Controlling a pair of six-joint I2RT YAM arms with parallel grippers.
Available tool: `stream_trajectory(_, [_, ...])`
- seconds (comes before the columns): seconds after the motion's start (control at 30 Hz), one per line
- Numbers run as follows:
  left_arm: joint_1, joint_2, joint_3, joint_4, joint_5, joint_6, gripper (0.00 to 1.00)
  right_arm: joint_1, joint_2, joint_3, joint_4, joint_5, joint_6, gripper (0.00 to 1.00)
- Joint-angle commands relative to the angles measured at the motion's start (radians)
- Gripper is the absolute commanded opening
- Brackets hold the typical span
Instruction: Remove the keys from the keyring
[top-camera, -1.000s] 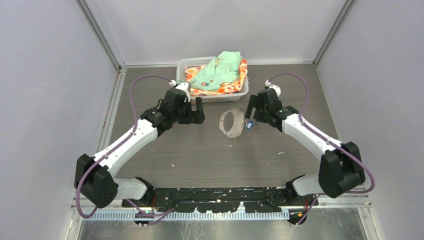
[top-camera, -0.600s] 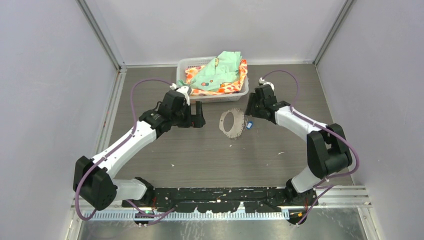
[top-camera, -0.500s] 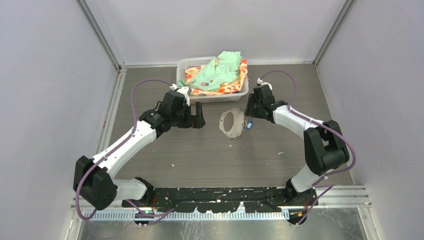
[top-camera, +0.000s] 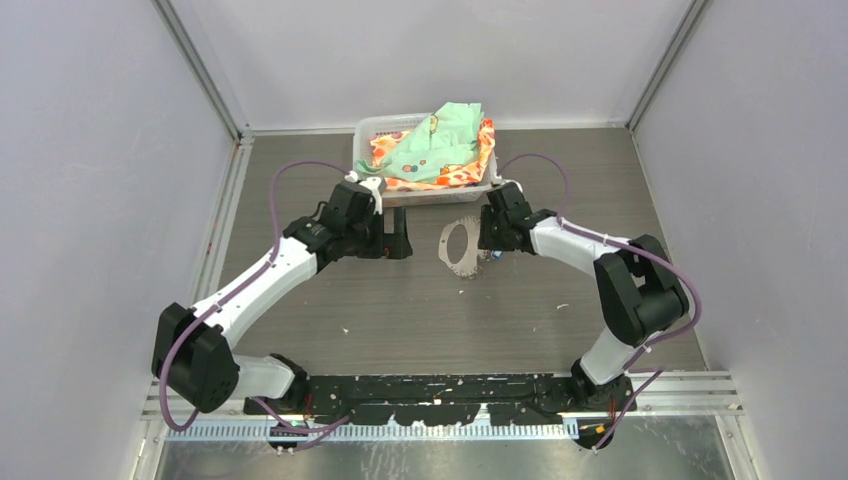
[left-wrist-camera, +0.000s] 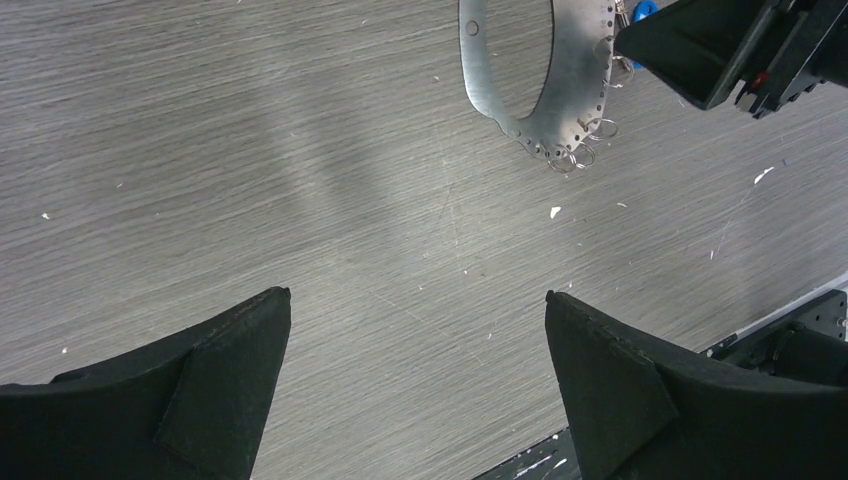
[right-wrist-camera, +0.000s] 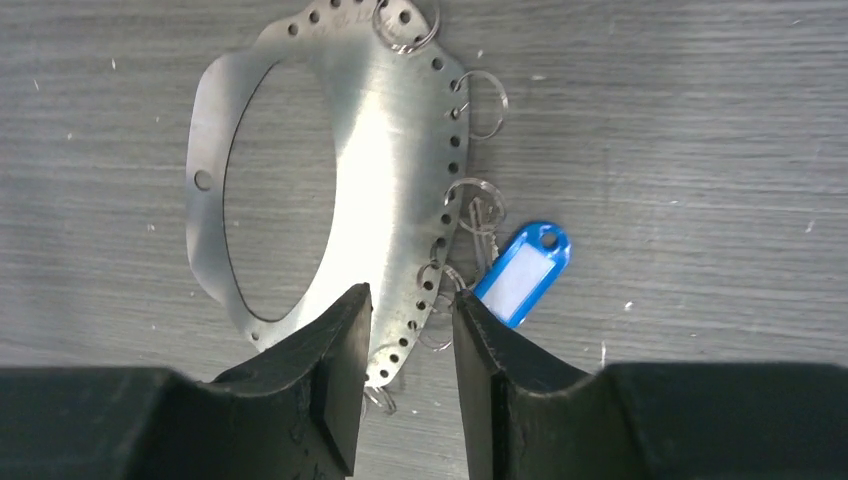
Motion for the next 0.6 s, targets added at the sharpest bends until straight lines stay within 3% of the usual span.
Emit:
stream_trajectory(0.0, [0.008,0.007,0.036,0.005,0.027,0.014,1.0,0.04,0.011,0.011,-0.008,0.042,-0.001,0.39])
stream_trajectory(0.07, [0.01,0.005,0.033,0.002,0.025,0.015,1.0,0.073,0.027,0.032,-0.03,0.073,0.003,0.35])
stream_trajectory(0.23, [0.015,0.001,0.02,0.0,0.024,0.013,1.0,0.171,0.047,0.07,-0.077,0.087,0.062,0.11])
stream_trajectory(0.3, [0.016,-0.001,0.018,-0.001,0.024,0.012,1.0,0.226,0.036,0.087,-0.099,0.103,0.077,0.08])
stream_trajectory(0.4, [0.018,-0.006,0.016,-0.001,0.023,0.011,1.0,0.284,0.008,0.112,-0.129,0.101,0.092,0.08])
stream_trajectory(0.57, [0.02,-0.008,0.012,-0.001,0.03,0.01,1.0,0.236,-0.046,0.092,-0.172,0.183,0.08,0.25])
